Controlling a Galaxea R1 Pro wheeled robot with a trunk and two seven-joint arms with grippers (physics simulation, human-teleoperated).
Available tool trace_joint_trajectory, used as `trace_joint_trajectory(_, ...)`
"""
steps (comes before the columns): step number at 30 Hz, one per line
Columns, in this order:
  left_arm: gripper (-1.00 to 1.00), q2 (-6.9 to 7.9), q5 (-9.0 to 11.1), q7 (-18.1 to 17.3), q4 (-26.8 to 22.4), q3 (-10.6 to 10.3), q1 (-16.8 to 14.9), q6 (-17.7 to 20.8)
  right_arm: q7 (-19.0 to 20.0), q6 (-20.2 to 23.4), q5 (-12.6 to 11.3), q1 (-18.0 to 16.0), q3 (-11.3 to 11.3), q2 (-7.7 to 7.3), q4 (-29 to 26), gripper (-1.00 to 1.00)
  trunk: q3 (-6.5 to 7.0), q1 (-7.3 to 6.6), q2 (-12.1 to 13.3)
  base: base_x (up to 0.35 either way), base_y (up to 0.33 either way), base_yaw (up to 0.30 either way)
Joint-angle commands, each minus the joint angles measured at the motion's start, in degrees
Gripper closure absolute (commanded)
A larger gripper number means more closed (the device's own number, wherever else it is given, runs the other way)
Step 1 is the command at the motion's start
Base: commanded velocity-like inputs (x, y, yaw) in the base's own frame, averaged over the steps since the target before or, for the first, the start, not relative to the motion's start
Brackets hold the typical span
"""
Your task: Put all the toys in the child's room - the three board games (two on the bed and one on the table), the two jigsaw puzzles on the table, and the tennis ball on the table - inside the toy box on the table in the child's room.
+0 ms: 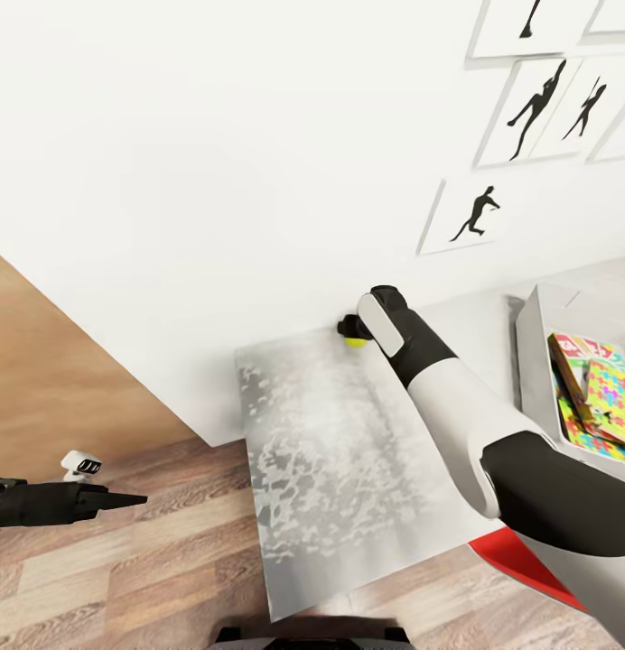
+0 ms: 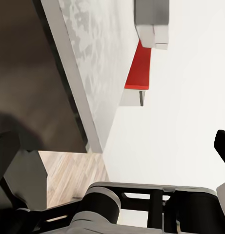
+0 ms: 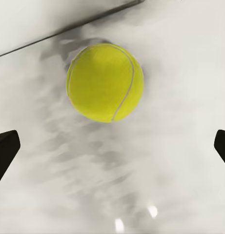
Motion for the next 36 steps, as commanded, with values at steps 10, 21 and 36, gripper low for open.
trace_joint_trajectory(10,-1.00,0.08,0.4,-0.2,0.0,-0.4,-0.1,0.6,-0.6,0.4,-0.6,-1.3,0.1,0.00,0.0,-1.00,-1.00,0.03,-0.1,0.000,0.000,0.000)
trace_joint_trajectory(21,-1.00,0.09,0.4,-0.2,0.1,-0.4,-0.1,0.6,-0.7,0.5,-0.5,-1.6,0.1,0.00,0.0,-1.00,-2.00,0.03,-0.1,0.000,0.000,0.000)
trace_joint_trajectory(36,-1.00,0.09,0.4,-0.2,0.1,-0.4,-0.1,0.6,-0.7,0.4,-0.4,-1.7,0.2,0.00,0.0,-1.00,-3.35,0.03,-0.1,0.000,0.000,0.000)
